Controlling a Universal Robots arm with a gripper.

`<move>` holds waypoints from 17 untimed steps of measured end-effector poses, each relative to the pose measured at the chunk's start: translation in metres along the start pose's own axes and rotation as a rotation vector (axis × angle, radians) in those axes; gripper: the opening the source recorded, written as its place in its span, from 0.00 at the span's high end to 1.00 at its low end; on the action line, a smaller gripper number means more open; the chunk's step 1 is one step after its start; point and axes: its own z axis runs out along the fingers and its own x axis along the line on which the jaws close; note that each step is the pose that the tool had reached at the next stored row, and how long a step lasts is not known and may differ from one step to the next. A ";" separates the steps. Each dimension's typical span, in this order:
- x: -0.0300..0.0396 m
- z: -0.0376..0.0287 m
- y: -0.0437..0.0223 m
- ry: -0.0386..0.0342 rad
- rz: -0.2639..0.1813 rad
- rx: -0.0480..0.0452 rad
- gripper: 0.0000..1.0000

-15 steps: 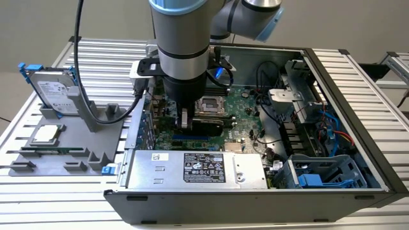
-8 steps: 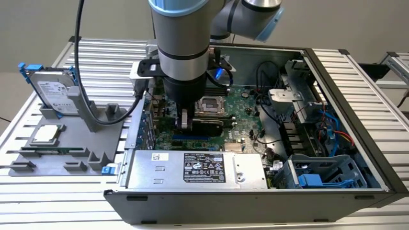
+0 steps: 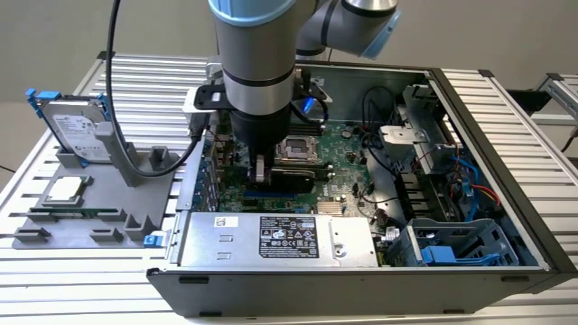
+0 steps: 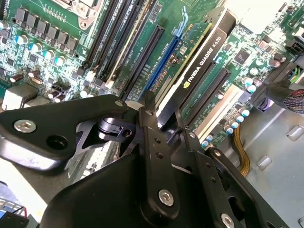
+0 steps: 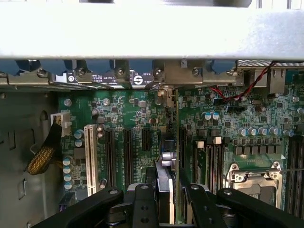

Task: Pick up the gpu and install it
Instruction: 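Insert the gpu into the slot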

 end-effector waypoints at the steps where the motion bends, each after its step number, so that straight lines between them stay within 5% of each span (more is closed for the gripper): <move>1: -0.0001 0.0003 0.0001 -0.0001 0.000 0.0000 1.00; 17: 0.0002 0.0035 0.0011 -0.0002 0.000 -0.0001 1.00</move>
